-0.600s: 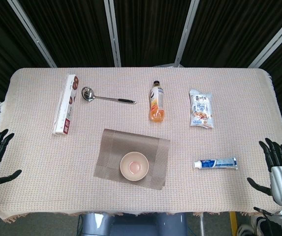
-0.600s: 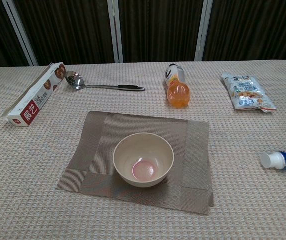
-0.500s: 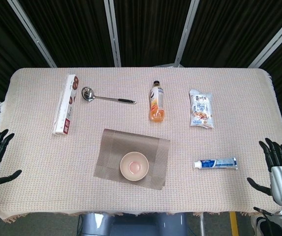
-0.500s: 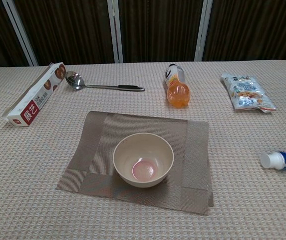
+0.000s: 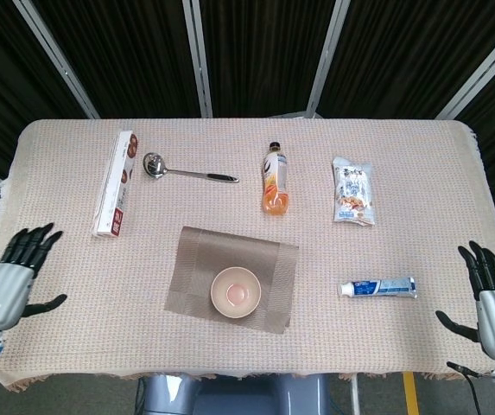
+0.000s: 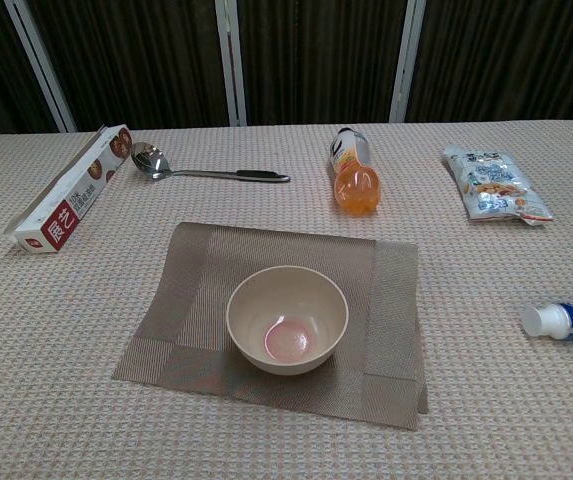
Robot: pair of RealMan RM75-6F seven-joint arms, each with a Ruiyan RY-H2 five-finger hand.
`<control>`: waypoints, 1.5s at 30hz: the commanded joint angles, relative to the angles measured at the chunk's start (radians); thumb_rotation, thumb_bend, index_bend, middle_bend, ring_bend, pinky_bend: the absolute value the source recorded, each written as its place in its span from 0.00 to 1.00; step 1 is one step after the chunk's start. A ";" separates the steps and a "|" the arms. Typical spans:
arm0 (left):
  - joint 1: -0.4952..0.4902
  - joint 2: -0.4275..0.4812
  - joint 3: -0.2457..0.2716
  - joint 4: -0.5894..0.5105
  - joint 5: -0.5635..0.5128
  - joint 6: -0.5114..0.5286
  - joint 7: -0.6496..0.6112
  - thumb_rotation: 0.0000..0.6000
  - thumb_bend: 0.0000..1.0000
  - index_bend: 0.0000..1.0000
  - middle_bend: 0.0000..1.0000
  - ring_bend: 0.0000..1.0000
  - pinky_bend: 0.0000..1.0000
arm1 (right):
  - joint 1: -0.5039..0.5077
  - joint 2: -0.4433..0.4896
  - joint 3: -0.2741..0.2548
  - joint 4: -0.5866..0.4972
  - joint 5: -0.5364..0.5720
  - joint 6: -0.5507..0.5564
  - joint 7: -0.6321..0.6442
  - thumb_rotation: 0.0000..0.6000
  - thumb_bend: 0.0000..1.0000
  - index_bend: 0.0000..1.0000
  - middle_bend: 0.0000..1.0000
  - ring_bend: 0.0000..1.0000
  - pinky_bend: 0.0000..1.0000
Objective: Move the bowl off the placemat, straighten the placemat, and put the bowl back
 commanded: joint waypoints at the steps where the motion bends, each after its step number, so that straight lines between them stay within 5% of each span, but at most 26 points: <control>1: -0.147 -0.074 -0.030 -0.026 0.057 -0.180 0.083 1.00 0.00 0.02 0.00 0.00 0.00 | 0.008 -0.008 0.012 0.012 0.027 -0.013 -0.002 1.00 0.00 0.00 0.00 0.00 0.00; 8: -0.340 -0.284 -0.081 0.098 0.049 -0.403 0.180 1.00 0.00 0.17 0.00 0.00 0.00 | 0.019 -0.020 0.031 0.048 0.107 -0.051 -0.003 1.00 0.00 0.00 0.00 0.00 0.00; 17: -0.448 -0.504 -0.048 0.332 0.097 -0.446 0.101 1.00 0.19 0.24 0.00 0.00 0.00 | 0.015 -0.022 0.039 0.073 0.155 -0.063 0.002 1.00 0.00 0.00 0.00 0.00 0.00; 23: -0.482 -0.602 -0.027 0.420 0.116 -0.436 0.096 1.00 0.23 0.28 0.00 0.00 0.00 | 0.013 -0.018 0.042 0.083 0.169 -0.066 0.017 1.00 0.00 0.00 0.00 0.00 0.00; 28: -0.498 -0.642 -0.013 0.452 0.114 -0.437 0.098 1.00 0.24 0.34 0.00 0.00 0.00 | 0.011 -0.013 0.045 0.087 0.174 -0.067 0.032 1.00 0.00 0.00 0.00 0.00 0.00; 38: -0.507 -0.669 0.001 0.471 0.106 -0.414 0.127 1.00 0.37 0.66 0.00 0.00 0.00 | 0.012 -0.010 0.044 0.091 0.171 -0.071 0.043 1.00 0.00 0.00 0.00 0.00 0.00; 45: -0.504 -0.648 0.001 0.458 0.097 -0.383 0.139 1.00 0.37 0.69 0.00 0.00 0.00 | 0.011 -0.012 0.044 0.092 0.170 -0.069 0.038 1.00 0.00 0.00 0.00 0.00 0.00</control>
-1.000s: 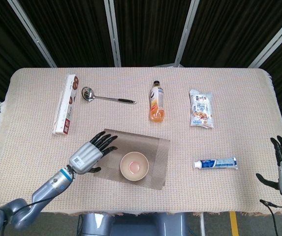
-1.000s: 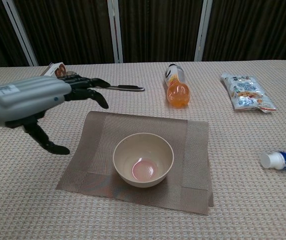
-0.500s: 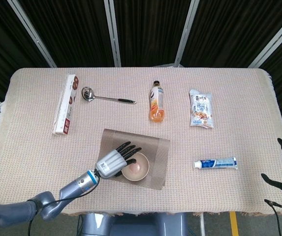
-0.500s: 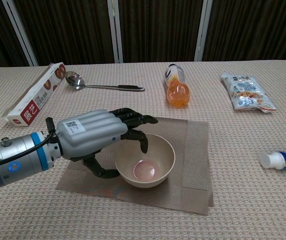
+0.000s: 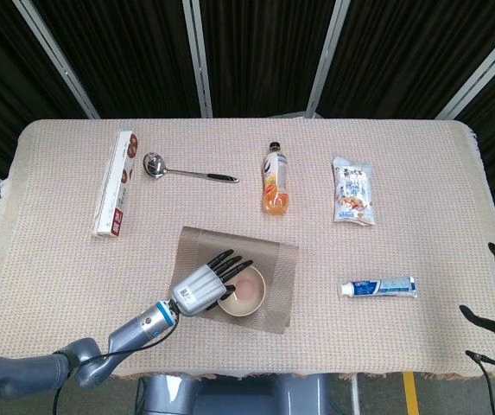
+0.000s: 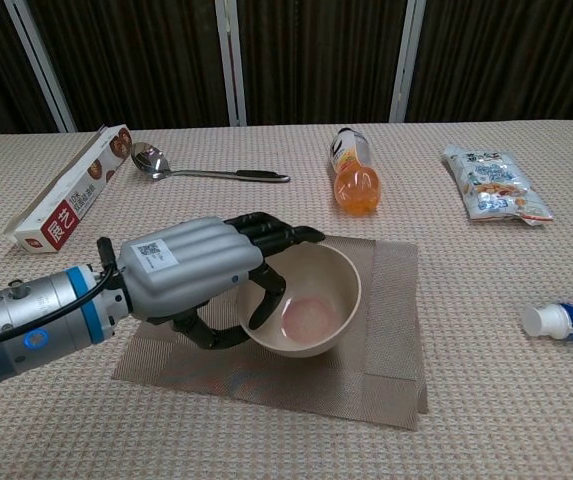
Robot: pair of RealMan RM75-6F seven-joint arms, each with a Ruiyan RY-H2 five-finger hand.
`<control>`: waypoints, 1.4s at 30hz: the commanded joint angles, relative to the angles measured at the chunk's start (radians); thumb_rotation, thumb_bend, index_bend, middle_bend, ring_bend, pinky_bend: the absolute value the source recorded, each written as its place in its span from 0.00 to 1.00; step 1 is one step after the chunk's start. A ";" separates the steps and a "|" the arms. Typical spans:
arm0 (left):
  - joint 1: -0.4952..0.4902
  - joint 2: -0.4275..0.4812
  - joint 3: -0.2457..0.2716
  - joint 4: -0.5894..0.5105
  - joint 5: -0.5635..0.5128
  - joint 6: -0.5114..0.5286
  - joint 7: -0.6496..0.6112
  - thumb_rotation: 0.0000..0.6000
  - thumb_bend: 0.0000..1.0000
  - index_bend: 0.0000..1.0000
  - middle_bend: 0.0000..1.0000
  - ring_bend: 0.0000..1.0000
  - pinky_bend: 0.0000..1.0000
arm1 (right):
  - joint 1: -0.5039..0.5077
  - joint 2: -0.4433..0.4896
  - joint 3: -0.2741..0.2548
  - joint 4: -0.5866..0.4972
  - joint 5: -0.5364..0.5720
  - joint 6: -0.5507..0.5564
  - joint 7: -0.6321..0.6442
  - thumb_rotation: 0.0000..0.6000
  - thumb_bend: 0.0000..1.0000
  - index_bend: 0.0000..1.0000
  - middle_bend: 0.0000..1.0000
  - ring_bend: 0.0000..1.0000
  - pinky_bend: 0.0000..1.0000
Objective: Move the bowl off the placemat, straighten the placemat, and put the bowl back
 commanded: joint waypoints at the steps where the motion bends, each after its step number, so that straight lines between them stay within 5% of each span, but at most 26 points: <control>1: 0.003 0.013 -0.003 -0.006 -0.007 0.015 0.005 1.00 0.37 0.69 0.00 0.00 0.00 | 0.000 -0.001 -0.001 0.000 -0.001 0.000 -0.002 1.00 0.00 0.00 0.00 0.00 0.00; 9: 0.021 0.116 -0.061 -0.027 -0.088 0.052 -0.013 1.00 0.37 0.69 0.00 0.00 0.00 | 0.000 -0.001 -0.004 -0.003 -0.008 0.001 -0.004 1.00 0.00 0.00 0.00 0.00 0.00; 18: -0.001 0.215 -0.163 0.064 -0.327 -0.099 -0.023 1.00 0.37 0.67 0.00 0.00 0.00 | 0.005 -0.007 -0.006 -0.005 -0.005 -0.007 -0.024 1.00 0.00 0.00 0.00 0.00 0.00; 27: 0.012 0.248 -0.140 0.127 -0.413 -0.183 -0.084 1.00 0.38 0.65 0.00 0.00 0.00 | 0.013 -0.018 -0.011 0.000 0.000 -0.025 -0.043 1.00 0.00 0.00 0.00 0.00 0.00; 36: 0.000 0.251 -0.131 0.137 -0.524 -0.265 -0.009 1.00 0.38 0.62 0.00 0.00 0.00 | 0.015 -0.021 -0.012 -0.005 -0.003 -0.024 -0.053 1.00 0.00 0.00 0.00 0.00 0.00; 38: 0.002 0.250 -0.129 0.137 -0.534 -0.264 0.002 1.00 0.37 0.55 0.00 0.00 0.00 | 0.015 -0.021 -0.012 -0.004 -0.002 -0.024 -0.053 1.00 0.00 0.00 0.00 0.00 0.00; 42: 0.005 0.247 -0.123 0.129 -0.550 -0.256 0.015 1.00 0.32 0.24 0.00 0.00 0.00 | 0.014 -0.019 -0.012 -0.005 -0.004 -0.021 -0.050 1.00 0.00 0.00 0.00 0.00 0.00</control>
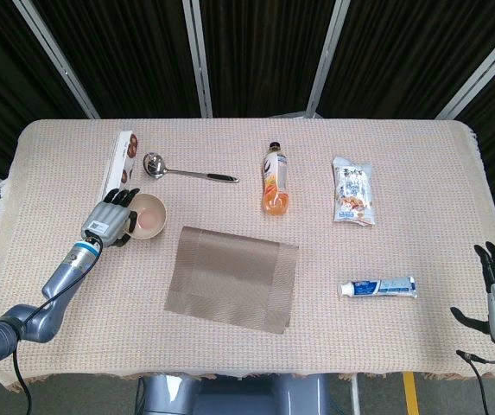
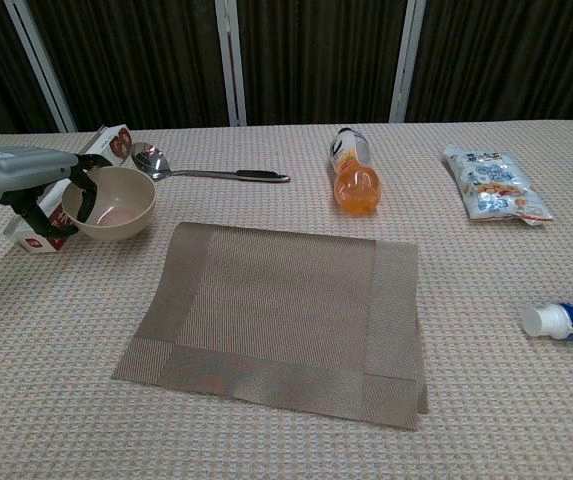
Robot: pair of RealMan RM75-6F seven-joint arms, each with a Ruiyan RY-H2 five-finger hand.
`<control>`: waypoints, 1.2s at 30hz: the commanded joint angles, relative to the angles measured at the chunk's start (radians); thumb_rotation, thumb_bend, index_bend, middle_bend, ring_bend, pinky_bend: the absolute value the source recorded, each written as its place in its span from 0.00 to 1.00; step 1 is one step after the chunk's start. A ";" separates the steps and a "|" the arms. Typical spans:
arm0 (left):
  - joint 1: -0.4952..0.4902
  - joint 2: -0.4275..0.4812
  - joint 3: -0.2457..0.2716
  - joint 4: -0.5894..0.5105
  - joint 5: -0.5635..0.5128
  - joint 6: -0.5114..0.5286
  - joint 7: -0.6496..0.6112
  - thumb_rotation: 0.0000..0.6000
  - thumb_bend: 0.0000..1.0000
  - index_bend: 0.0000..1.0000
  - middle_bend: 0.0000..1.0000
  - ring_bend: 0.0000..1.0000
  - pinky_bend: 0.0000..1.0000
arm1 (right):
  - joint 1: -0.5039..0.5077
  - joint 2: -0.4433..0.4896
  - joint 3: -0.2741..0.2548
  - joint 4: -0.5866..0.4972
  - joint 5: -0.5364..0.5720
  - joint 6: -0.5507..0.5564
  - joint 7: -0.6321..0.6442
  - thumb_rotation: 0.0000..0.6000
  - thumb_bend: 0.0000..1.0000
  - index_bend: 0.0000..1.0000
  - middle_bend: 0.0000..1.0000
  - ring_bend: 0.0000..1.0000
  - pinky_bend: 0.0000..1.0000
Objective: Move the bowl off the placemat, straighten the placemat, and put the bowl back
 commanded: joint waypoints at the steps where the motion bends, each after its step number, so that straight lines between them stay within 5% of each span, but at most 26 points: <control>1: 0.004 0.000 0.005 -0.009 -0.004 0.010 0.002 1.00 0.28 0.13 0.00 0.00 0.00 | -0.001 0.001 0.000 -0.001 -0.002 0.002 0.001 1.00 0.00 0.00 0.00 0.00 0.00; 4: 0.013 0.014 0.009 -0.035 0.010 0.035 -0.009 1.00 0.19 0.00 0.00 0.00 0.00 | -0.001 0.003 -0.002 -0.004 -0.006 0.004 0.001 1.00 0.00 0.00 0.00 0.00 0.00; 8: 0.035 0.045 0.013 -0.089 0.066 0.104 -0.060 1.00 0.18 0.00 0.00 0.00 0.00 | -0.003 0.005 -0.002 -0.007 -0.009 0.007 0.004 1.00 0.00 0.00 0.00 0.00 0.00; 13: 0.076 0.081 0.052 -0.160 0.292 0.308 -0.253 1.00 0.18 0.15 0.00 0.00 0.00 | -0.004 0.008 -0.003 -0.010 -0.014 0.010 0.007 1.00 0.00 0.00 0.00 0.00 0.00; 17: 0.086 0.112 0.124 -0.217 0.428 0.373 -0.358 1.00 0.18 0.21 0.00 0.00 0.00 | -0.004 0.009 -0.005 -0.013 -0.018 0.011 0.007 1.00 0.00 0.00 0.00 0.00 0.00; 24: 0.088 0.086 0.208 -0.246 0.526 0.380 -0.364 1.00 0.19 0.24 0.00 0.00 0.00 | -0.007 0.011 -0.006 -0.015 -0.022 0.015 0.011 1.00 0.00 0.00 0.00 0.00 0.00; 36: 0.101 -0.023 0.254 -0.153 0.533 0.346 -0.322 1.00 0.19 0.25 0.00 0.00 0.00 | -0.006 0.015 -0.004 -0.009 -0.015 0.010 0.021 1.00 0.00 0.00 0.00 0.00 0.00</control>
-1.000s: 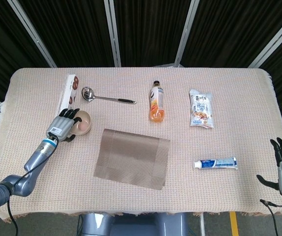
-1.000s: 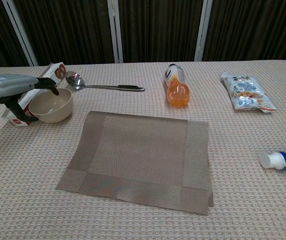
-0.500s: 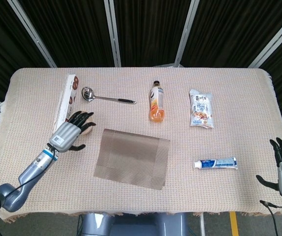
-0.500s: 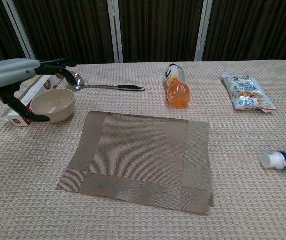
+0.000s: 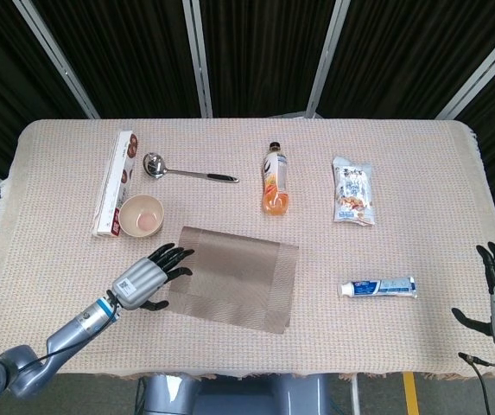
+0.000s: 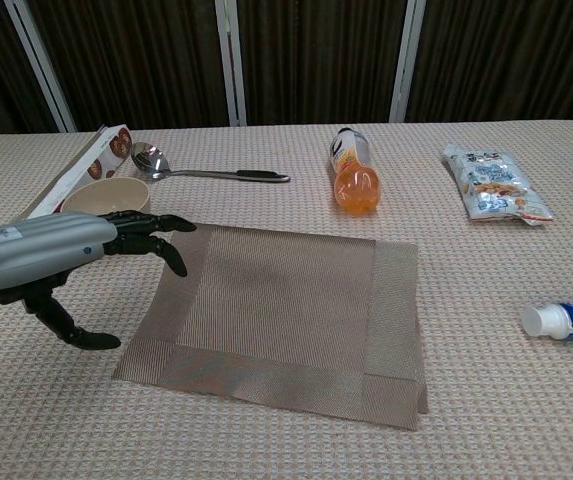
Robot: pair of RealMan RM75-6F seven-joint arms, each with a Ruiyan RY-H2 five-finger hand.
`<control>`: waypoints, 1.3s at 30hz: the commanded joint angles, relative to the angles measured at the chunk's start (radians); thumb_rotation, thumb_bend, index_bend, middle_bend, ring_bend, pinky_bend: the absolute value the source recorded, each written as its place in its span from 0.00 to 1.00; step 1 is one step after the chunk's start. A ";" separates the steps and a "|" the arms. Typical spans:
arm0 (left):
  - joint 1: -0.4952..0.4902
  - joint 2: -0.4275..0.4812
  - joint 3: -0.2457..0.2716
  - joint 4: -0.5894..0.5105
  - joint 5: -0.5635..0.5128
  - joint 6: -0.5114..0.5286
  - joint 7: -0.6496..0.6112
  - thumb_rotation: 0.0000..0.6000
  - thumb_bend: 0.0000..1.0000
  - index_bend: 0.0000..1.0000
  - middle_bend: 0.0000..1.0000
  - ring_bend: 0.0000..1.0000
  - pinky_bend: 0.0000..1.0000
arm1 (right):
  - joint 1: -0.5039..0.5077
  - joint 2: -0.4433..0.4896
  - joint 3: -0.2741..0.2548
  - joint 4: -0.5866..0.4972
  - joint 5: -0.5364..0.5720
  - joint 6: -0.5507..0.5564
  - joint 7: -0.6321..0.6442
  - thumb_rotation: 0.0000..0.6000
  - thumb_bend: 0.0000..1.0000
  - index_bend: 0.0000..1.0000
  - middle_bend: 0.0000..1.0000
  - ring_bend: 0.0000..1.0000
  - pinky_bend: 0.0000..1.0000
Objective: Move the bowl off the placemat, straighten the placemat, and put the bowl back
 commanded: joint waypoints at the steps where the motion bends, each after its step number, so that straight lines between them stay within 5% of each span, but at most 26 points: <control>1: 0.008 -0.028 0.010 0.039 -0.002 -0.003 0.009 1.00 0.19 0.26 0.00 0.00 0.00 | 0.001 0.000 0.000 0.002 0.002 -0.002 0.001 1.00 0.00 0.00 0.00 0.00 0.00; 14: 0.039 -0.136 0.061 0.226 0.040 0.066 -0.090 1.00 0.19 0.27 0.00 0.00 0.00 | 0.003 -0.002 0.000 0.006 0.006 -0.008 0.001 1.00 0.00 0.00 0.00 0.00 0.00; 33: 0.042 -0.156 0.082 0.277 0.044 0.072 -0.102 1.00 0.20 0.28 0.00 0.00 0.00 | 0.003 -0.002 0.000 0.006 0.005 -0.007 0.000 1.00 0.00 0.00 0.00 0.00 0.00; 39: 0.033 -0.161 0.079 0.275 0.042 0.063 -0.092 1.00 0.27 0.31 0.00 0.00 0.00 | 0.004 -0.003 -0.001 0.007 0.005 -0.009 -0.001 1.00 0.00 0.00 0.00 0.00 0.00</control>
